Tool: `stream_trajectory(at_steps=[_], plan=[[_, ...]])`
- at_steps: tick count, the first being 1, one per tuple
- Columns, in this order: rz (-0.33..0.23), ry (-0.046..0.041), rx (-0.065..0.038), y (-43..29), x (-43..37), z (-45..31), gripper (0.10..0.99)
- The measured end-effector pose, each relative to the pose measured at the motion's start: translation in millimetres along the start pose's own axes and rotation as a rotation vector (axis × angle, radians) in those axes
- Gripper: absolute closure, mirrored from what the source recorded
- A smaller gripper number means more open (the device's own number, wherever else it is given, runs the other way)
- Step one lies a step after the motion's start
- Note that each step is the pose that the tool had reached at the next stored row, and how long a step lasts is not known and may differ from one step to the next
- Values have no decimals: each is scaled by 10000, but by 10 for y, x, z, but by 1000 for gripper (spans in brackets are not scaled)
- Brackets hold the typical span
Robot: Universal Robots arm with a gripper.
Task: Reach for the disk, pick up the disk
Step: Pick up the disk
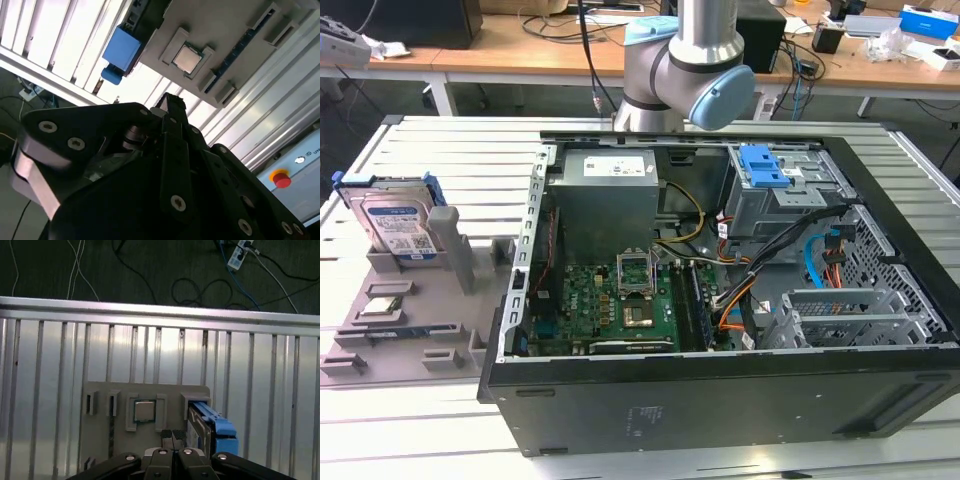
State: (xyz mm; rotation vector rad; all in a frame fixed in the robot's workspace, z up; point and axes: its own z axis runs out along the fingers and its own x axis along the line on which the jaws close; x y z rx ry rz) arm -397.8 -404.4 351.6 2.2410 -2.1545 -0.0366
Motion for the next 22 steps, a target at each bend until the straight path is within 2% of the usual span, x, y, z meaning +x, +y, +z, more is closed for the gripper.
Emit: stream_trajectory(at_steps=[7, 10, 18, 22], plan=[[987, -30, -6, 0, 0, 1, 980], [1683, -52, -10, 0, 0, 1, 980], [2676, -85, -17, 0, 0, 2, 980], [3394, -110, -22, 0, 0, 2, 980]])
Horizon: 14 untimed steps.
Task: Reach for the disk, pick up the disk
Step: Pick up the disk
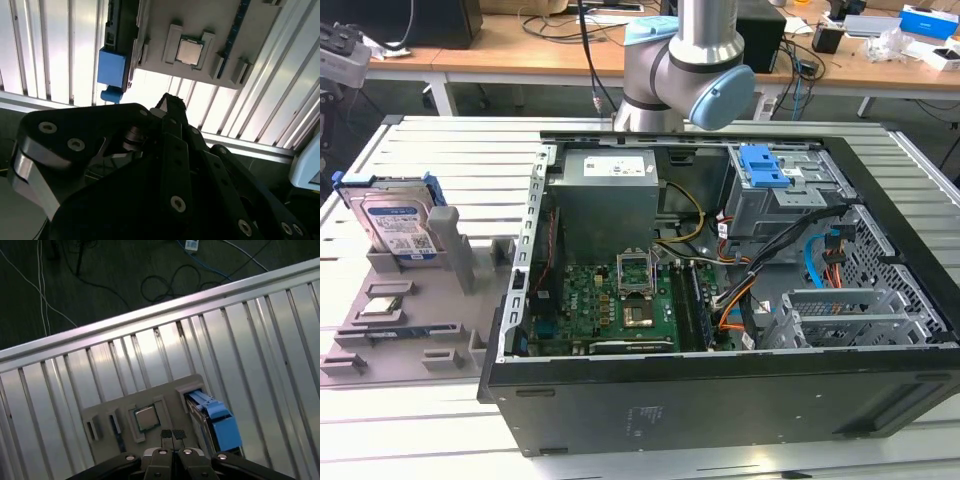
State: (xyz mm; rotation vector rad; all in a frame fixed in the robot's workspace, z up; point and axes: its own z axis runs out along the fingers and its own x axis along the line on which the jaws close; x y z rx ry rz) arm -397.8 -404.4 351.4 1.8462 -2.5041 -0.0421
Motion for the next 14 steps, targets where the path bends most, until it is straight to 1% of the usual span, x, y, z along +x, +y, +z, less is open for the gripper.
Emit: stream_trajectory(at_steps=[8, 10, 12, 14], plan=[[1033, -36, -6, 0, 0, 1, 980], [1431, -49, -9, 0, 0, 1, 980], [1549, -54, -9, 0, 0, 1, 980], [1551, -54, -10, 0, 0, 1, 980]])
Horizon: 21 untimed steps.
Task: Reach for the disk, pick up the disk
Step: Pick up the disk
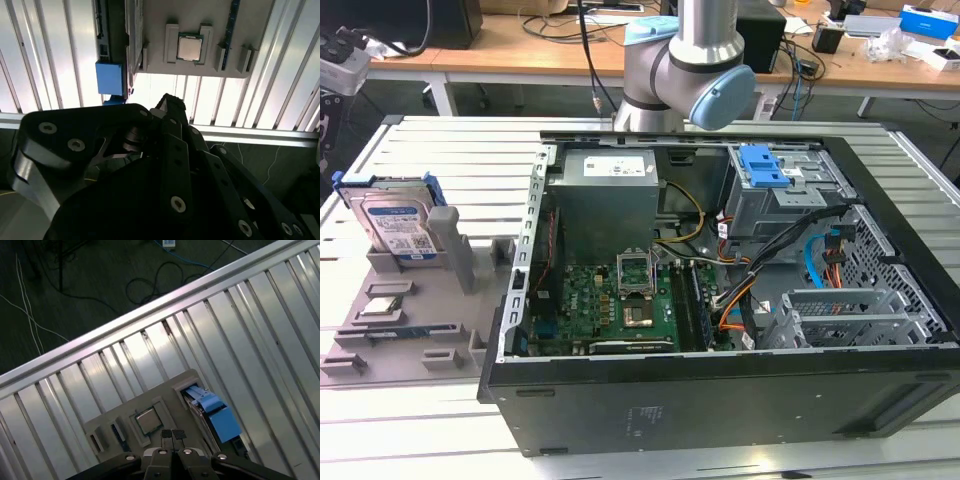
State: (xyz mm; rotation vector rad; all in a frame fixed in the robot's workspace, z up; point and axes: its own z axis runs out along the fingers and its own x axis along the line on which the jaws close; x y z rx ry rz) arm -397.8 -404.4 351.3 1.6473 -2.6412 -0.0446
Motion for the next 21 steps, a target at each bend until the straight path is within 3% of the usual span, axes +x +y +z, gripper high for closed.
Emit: stream_trajectory(at_steps=[4, 11, 15, 20, 21], plan=[[-265, 11, 2, 0, 1, 0, 980], [-1968, 77, 18, 0, 0, 1, 980], [-2105, 82, 19, 0, 0, 1, 973], [-2108, 83, 19, 0, 0, 1, 663], [-2108, 83, 19, 0, 0, 1, 663]])
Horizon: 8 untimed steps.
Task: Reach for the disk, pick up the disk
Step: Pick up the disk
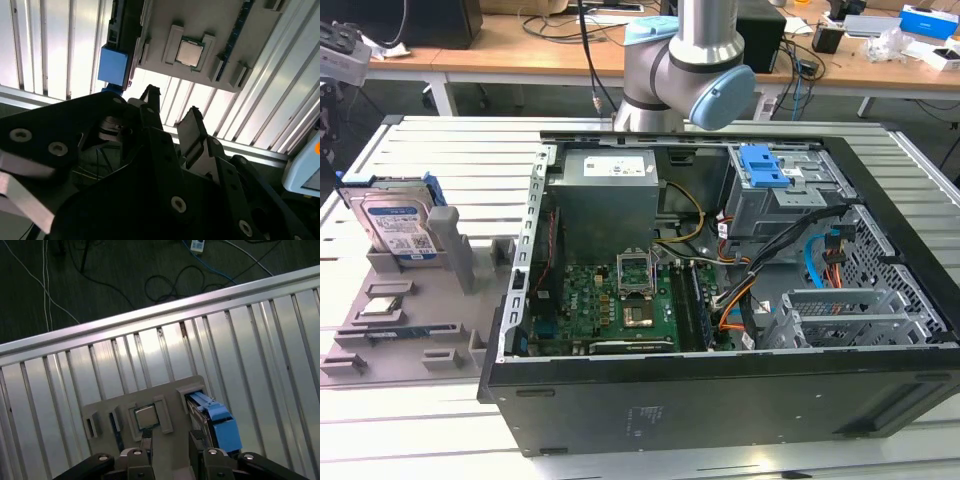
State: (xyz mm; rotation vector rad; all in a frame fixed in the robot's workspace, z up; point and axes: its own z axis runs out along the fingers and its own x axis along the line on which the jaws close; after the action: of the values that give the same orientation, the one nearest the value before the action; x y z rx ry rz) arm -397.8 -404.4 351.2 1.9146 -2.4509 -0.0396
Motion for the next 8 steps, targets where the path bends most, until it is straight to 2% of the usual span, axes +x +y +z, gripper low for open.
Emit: stream_trajectory(at_steps=[2, 4, 6, 8], plan=[[-69, 2, 2, 0, -4, 1, 663], [-460, 17, 4, -4, -20, 0, 663], [-601, 24, 5, -11, -36, -1, 663], [-732, 28, 7, -25, -73, -1, 663]])
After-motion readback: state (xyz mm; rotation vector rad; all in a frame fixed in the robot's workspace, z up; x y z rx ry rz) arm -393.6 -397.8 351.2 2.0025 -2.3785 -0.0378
